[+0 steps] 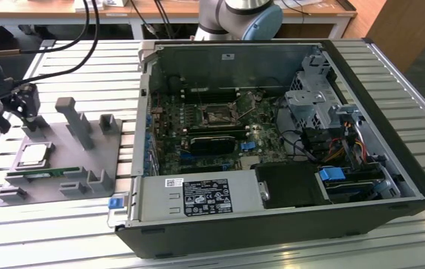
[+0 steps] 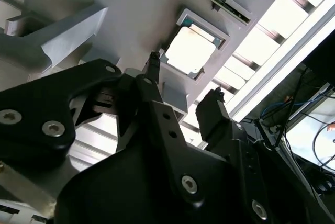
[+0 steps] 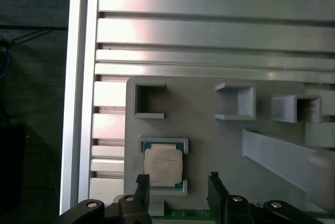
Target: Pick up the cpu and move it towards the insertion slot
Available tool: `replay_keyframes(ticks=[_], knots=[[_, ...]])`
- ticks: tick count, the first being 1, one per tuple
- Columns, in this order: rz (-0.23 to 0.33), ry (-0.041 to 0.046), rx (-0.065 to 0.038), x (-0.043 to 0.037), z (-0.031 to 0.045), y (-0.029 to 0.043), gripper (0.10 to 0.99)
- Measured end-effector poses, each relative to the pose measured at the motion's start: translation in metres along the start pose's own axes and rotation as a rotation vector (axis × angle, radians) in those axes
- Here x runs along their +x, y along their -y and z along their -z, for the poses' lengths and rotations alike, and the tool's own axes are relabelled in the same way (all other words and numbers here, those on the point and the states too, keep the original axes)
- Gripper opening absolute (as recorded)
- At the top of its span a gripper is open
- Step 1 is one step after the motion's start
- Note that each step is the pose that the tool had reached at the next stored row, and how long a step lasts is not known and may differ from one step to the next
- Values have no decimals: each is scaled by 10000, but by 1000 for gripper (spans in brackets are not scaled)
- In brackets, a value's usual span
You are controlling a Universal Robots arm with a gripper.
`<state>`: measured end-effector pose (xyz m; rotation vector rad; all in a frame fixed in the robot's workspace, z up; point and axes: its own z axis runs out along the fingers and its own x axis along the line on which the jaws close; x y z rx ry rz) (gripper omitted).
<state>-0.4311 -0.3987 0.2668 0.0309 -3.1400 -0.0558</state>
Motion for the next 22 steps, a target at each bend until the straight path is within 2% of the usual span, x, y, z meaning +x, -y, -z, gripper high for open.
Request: replay_keyframes(ticks=[1, 2, 3, 4, 5, 6, 12, 22], knots=[[0, 0, 0, 1, -6, 2, 584], [2, 0, -1, 1, -14, 3, 584], [1, 1, -1, 4, -28, 6, 643], [2, 0, 5, 4, -35, 7, 757], [1, -1, 6, 4, -39, 7, 757], [3, 0, 7, 4, -44, 9, 824], [5, 0, 8, 10, -107, 22, 824], [147, -4, 7, 81, -227, 41, 824]])
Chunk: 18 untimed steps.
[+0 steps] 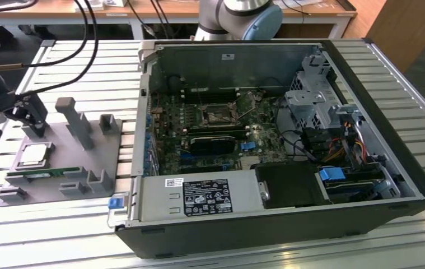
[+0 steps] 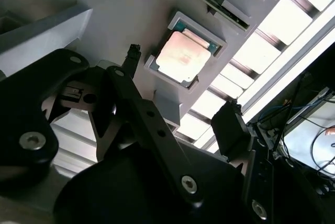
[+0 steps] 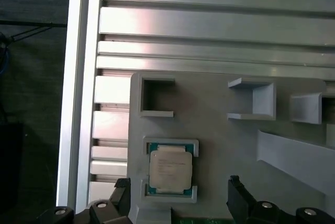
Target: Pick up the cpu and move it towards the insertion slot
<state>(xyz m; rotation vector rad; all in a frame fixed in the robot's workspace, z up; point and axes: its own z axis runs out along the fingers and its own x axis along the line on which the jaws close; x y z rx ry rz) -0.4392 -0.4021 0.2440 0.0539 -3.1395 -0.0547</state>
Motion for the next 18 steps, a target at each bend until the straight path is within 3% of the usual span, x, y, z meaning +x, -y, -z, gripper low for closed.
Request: replay_keyframes(ticks=[18], knots=[[1, 0, 6, 11, -290, 43, 824]])
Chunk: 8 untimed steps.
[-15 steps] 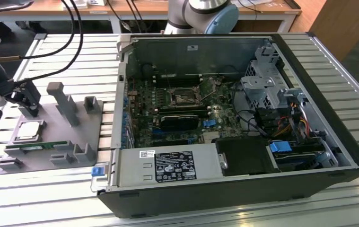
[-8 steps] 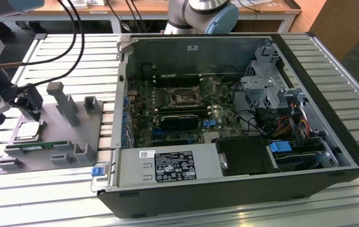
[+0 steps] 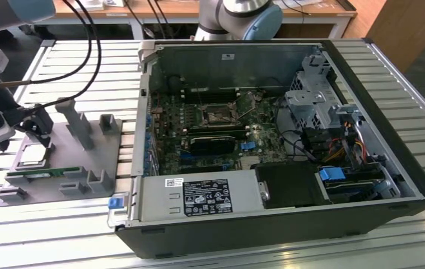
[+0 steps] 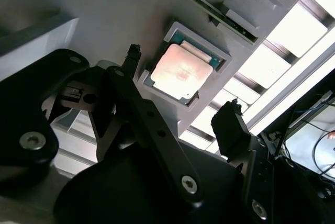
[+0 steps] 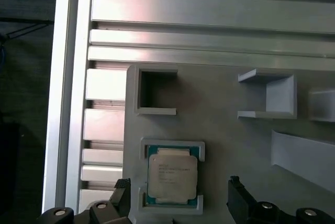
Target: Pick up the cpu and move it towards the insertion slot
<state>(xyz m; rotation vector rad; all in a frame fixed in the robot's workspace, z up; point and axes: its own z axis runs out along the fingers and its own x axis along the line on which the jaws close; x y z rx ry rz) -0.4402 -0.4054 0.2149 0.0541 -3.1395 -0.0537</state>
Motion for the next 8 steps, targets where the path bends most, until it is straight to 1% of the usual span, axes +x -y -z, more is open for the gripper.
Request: replay_keyframes(ticks=[5, 8], knots=[[-4, -1, 0, 15, -74, -3, 824], [-3, -2, 1, 16, -82, -7, 824]])
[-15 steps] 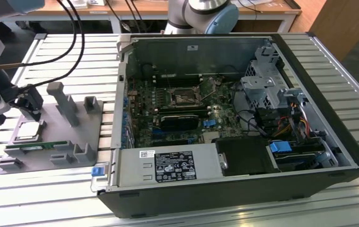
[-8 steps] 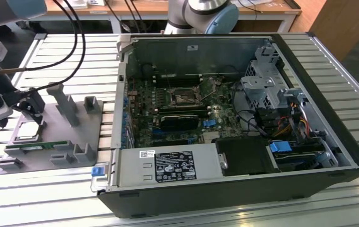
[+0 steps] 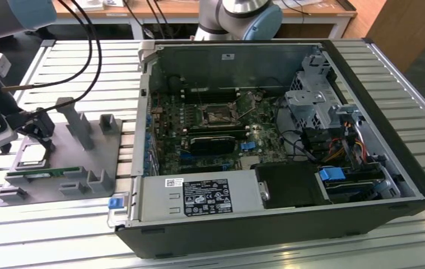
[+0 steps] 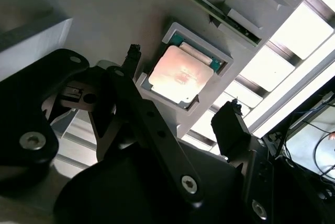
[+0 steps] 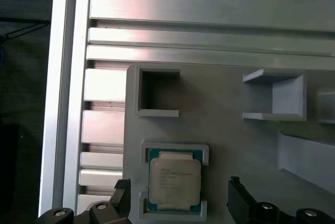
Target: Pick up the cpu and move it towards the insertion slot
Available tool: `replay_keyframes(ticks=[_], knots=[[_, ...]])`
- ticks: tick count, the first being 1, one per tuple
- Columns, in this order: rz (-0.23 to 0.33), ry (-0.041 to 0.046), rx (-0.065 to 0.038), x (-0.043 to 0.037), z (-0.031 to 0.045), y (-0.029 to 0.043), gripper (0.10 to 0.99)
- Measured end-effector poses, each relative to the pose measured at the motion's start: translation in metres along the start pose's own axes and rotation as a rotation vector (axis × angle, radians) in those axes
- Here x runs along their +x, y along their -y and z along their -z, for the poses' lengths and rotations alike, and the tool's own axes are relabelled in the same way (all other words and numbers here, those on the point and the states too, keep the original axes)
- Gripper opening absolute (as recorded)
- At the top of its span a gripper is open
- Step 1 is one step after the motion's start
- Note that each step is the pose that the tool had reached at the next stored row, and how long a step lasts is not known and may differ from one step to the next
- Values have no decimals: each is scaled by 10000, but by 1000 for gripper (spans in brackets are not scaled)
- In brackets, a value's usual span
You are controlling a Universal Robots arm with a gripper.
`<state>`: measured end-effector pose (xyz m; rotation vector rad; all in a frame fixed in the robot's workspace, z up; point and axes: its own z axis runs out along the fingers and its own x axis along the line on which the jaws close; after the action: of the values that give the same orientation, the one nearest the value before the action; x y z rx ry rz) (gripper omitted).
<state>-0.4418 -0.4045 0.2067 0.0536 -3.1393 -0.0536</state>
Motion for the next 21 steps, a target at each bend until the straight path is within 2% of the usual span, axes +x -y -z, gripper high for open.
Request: replay_keyframes(ticks=[12, 14, 15, 21], knots=[[-35, 4, -5, 26, -115, -7, 824], [-34, 3, -5, 26, -139, -6, 808], [-34, 3, -5, 26, -149, -5, 737], [-34, 4, -4, 29, -202, -3, 737]])
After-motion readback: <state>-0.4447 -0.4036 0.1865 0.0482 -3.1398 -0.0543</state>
